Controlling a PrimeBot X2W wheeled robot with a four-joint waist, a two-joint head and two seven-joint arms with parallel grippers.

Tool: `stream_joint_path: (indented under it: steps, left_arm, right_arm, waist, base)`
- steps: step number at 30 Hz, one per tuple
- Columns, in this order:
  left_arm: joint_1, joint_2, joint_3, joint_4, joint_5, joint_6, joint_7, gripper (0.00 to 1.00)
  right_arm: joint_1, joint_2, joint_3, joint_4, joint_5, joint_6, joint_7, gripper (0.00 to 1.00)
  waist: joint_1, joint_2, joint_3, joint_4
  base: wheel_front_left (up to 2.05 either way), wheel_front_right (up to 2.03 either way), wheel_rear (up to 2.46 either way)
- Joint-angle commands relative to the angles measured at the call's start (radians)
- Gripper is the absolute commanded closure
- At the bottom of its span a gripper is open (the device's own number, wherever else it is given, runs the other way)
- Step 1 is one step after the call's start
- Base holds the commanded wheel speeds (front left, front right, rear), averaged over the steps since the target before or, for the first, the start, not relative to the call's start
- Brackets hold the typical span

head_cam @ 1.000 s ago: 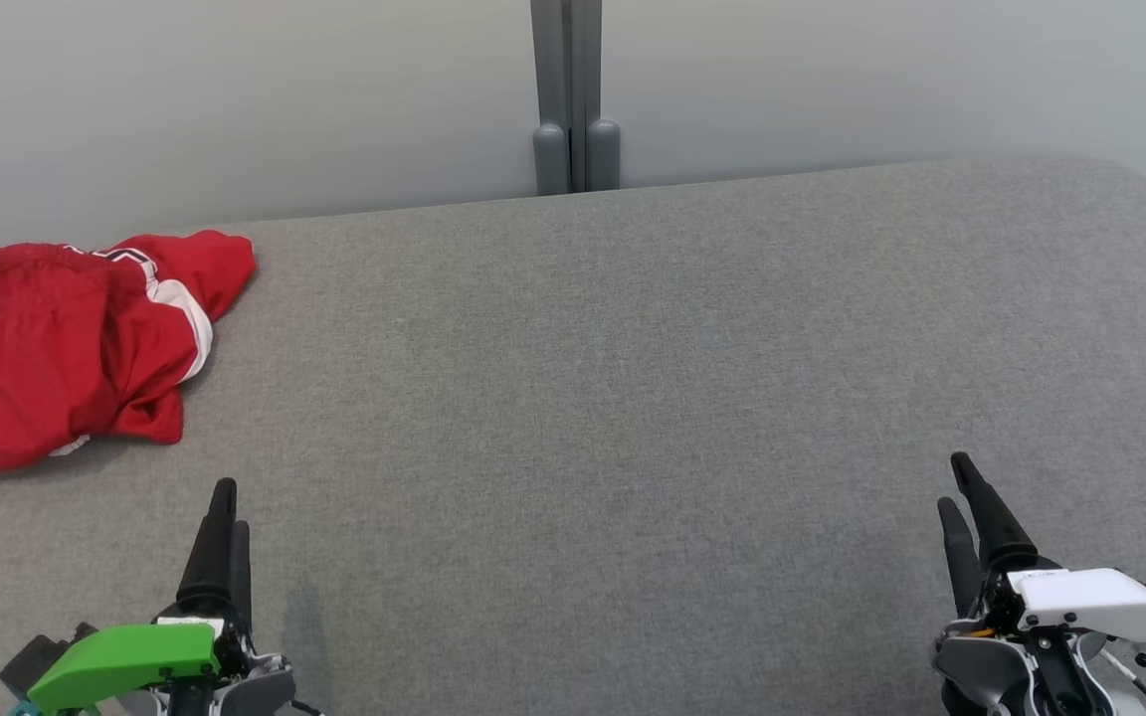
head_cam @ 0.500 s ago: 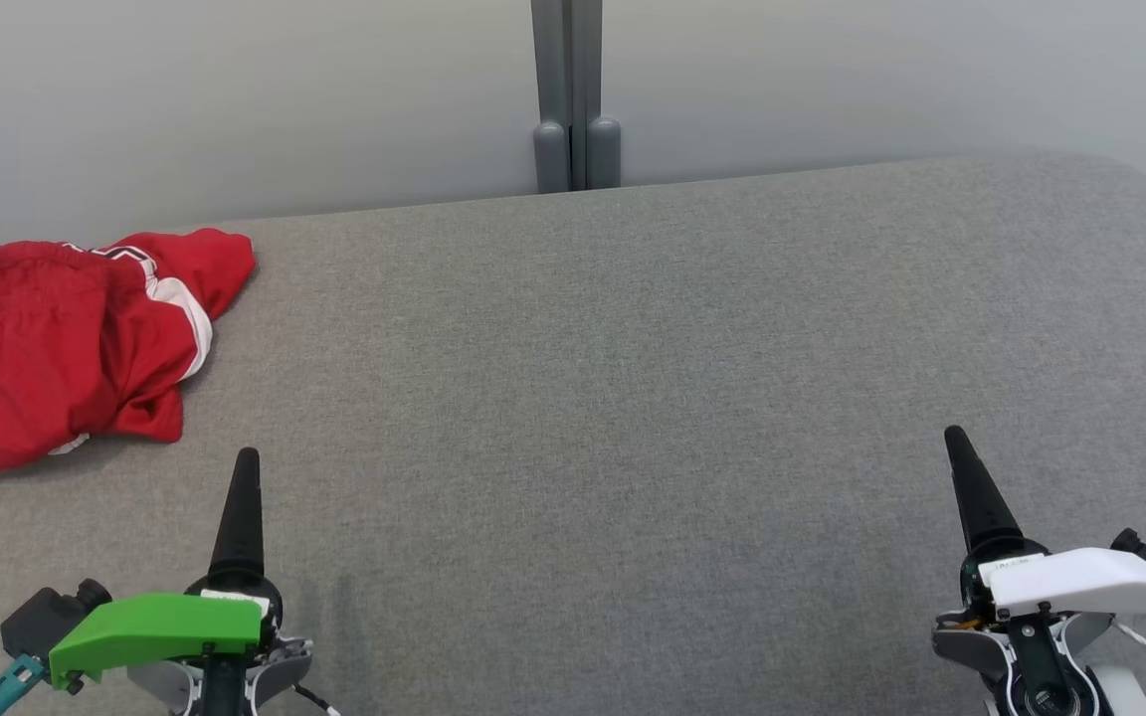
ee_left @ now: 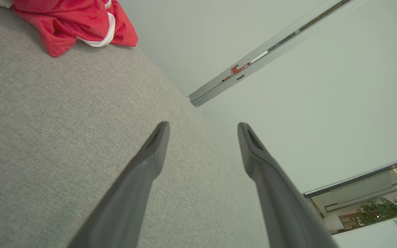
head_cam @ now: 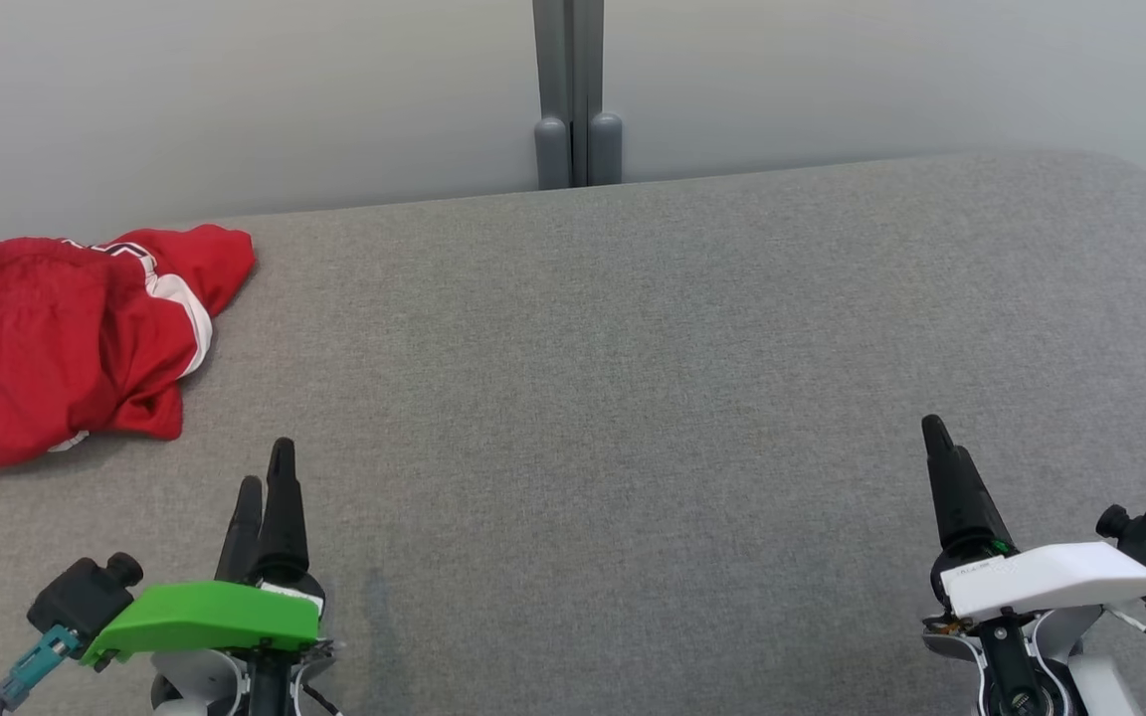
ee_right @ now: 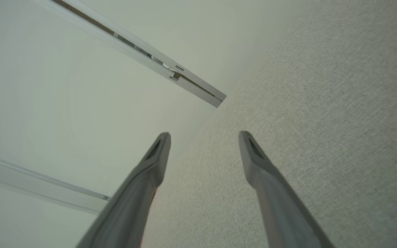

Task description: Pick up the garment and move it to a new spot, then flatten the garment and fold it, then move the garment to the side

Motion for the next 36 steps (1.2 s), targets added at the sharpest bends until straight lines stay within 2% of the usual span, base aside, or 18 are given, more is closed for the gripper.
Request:
stream_joint_path:
  steps: [1, 27, 36]
  left_arm:
    - [0.0, 0.007, -0.005, -0.014, 0.044, 0.004, -0.011, 0.0]
    - [0.014, 0.01, -0.047, 0.017, 0.441, 0.035, -0.087, 0.0]
    - [0.016, 0.011, -0.057, 0.036, 0.541, 0.046, -0.109, 0.0]
  right_arm:
    - [-0.004, -0.006, 0.007, -0.022, -0.035, 0.0, -0.011, 0.0]
    - [0.004, -0.009, 0.074, -0.035, -0.438, 0.0, -0.087, 0.0]
    - [0.006, -0.01, 0.088, -0.02, -0.547, 0.0, -0.11, 0.0]
  waist:
    - [0.0, 0.0, 0.001, 0.0]
    - [0.0, 0.0, 0.016, 0.003]
    - [0.0, 0.0, 0.017, 0.003]
  base:
    - [0.0, 0.0, 0.0]
    - [0.0, 0.0, 0.0]
    - [0.0, 0.0, 0.0]
